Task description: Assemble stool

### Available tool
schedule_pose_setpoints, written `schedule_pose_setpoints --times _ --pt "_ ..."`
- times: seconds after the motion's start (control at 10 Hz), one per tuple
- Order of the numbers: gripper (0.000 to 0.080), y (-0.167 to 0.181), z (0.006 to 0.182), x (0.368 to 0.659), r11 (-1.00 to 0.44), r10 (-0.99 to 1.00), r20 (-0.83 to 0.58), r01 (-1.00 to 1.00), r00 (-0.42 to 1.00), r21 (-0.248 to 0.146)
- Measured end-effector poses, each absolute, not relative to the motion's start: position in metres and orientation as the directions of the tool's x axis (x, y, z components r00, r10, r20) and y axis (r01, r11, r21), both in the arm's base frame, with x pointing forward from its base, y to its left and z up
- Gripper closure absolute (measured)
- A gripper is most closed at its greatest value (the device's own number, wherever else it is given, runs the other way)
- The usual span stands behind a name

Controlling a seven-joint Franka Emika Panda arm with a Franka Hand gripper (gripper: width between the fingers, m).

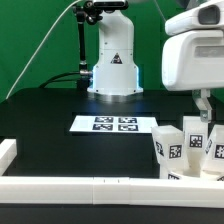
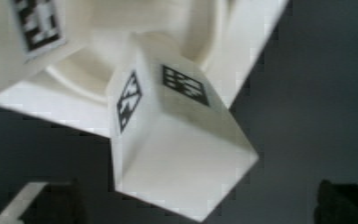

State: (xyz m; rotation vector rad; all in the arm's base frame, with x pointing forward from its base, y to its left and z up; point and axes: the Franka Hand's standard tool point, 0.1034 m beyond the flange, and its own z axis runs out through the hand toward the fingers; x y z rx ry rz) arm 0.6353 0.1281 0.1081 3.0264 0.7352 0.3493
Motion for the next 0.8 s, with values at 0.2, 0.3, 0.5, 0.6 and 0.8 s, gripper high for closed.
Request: schedule_pose_setpoints --times 0.2,0.3,0.5,0.6,0.8 --pt "0.015 0.1276 0.1072 0.6343 -0.776 0.63 0.175 0.62 0.757 0.111" --pt "0.015 0.1254 0.1073 0.6341 -0.715 0.699 0.147 0.688 0.7 0.123" --pt "0.015 0.1232 0.1072 0.635 -0.701 0.713 0.144 0.702 0.686 0.129" --pt "0.015 0.1231 0.107 0.6349 -0.703 0.711 0.144 0.699 0.688 0.128" --pt "0.015 0.1229 0.1011 0.6414 -0.617 0.787 0.094 0.774 0.61 0.139"
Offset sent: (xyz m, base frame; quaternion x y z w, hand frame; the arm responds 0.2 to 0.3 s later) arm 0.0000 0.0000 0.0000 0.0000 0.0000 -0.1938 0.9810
